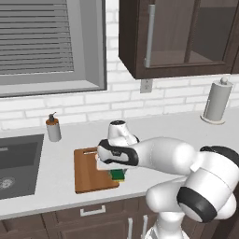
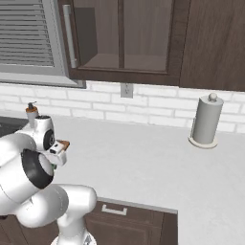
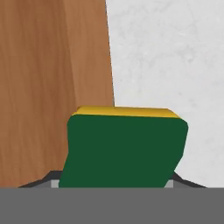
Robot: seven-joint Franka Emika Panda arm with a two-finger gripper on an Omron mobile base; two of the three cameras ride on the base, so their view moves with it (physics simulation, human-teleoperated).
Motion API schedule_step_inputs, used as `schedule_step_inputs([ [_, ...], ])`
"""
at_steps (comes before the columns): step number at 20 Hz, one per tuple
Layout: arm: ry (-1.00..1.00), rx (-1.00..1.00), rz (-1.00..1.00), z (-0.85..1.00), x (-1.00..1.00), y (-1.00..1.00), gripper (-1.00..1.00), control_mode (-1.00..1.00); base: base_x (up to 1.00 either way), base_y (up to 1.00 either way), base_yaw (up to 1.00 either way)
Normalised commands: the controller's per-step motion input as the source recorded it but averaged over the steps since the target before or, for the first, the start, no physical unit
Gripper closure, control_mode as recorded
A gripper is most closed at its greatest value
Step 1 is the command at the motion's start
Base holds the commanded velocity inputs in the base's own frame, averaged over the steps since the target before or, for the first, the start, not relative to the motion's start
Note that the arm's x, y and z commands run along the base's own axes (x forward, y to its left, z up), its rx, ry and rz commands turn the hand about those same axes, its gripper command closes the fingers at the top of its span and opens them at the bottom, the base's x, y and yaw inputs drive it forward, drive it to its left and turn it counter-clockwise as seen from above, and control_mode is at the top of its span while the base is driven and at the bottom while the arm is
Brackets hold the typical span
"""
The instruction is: Pick up the sponge from the counter and clean the cutting board by briefly scrubbing or pressing down on the cutting board. Once finished, release the sponge.
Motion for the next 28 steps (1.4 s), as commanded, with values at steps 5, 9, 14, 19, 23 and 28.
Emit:
schedule_step_inputs([
  [5, 0.00, 0.00, -0.05, 0.00, 0.00, 0.56, 1.00, -1.00, 0.00, 0.00, 0.00],
  [9, 0.00, -0.03, -0.03, 0.11, 0.00, 0.68, 1.00, -1.00, 0.00, 0.00, 0.00],
  [14, 0.01, -0.13, -0.03, 0.01, 0.10, 0.76, 1.00, -1.00, 0.00, 0.00, 0.00],
  [19, 0.05, -0.06, -0.01, 0.09, 0.21, 0.46, 1.00, -1.00, 0.00, 0.00, 0.00],
  [23, 0.00, 0.00, 0.00, 0.04, 0.19, 0.31, 1.00, -1.00, 0.00, 0.00, 0.00],
  [28, 0.00, 0.00, 0.00, -0.03, 0.14, 0.37, 1.00, -1.00, 0.00, 0.00, 0.00],
])
